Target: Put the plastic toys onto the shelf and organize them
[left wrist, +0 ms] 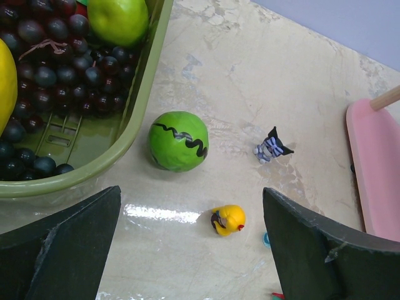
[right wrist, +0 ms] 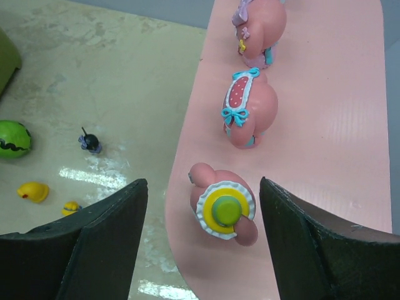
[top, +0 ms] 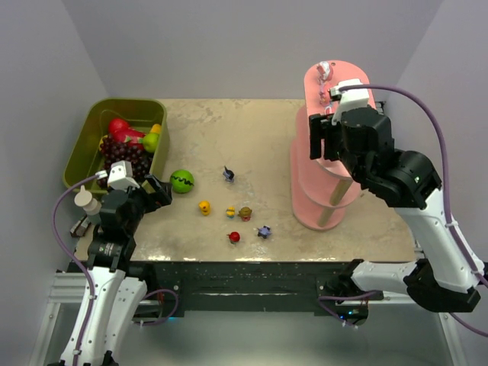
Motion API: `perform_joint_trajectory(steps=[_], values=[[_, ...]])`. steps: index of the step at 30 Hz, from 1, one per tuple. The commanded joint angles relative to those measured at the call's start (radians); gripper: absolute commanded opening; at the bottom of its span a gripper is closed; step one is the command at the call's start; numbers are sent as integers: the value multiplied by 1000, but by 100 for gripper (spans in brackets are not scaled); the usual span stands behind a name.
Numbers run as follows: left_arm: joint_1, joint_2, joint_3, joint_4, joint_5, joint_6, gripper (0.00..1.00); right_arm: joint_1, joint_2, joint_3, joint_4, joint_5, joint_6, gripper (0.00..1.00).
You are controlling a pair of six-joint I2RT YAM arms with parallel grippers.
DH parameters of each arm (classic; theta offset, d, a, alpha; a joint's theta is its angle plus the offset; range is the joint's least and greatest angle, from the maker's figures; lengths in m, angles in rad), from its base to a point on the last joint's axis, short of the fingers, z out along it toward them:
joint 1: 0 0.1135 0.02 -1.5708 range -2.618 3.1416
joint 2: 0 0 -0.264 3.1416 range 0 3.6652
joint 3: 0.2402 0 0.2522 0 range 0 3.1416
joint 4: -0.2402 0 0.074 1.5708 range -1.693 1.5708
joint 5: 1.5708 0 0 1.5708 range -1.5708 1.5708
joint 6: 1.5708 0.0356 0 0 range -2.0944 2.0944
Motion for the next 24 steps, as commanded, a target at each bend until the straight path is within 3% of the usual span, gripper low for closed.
perform_joint_trajectory(steps=[1,13,17,24], values=[[-4,-10,16,13,-8,-11,100,-6,-5,0,-5,40,-8,75],[-6,-14,17,11,-8,-11,100,-30,4,-29,-23,89,15,64],[-4,-14,17,11,-8,-11,100,-36,0,-34,-28,93,21,52],[-4,-16,16,11,-8,-11,100,-40,4,-25,-48,111,41,41]])
